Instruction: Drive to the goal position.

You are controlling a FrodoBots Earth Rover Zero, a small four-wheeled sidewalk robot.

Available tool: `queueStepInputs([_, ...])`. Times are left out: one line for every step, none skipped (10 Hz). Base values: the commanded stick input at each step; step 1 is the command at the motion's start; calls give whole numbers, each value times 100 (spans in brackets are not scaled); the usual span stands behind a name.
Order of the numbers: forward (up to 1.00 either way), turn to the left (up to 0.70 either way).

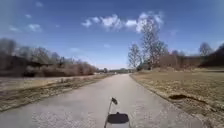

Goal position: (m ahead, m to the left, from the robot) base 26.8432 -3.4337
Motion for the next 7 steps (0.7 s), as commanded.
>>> queueStepInputs([100,0])
queueStepInputs([100,0])
queueStepInputs([100,0])
queueStepInputs([100,0])
queueStepInputs([100,0])
queueStepInputs([100,0])
queueStepInputs([100,0])
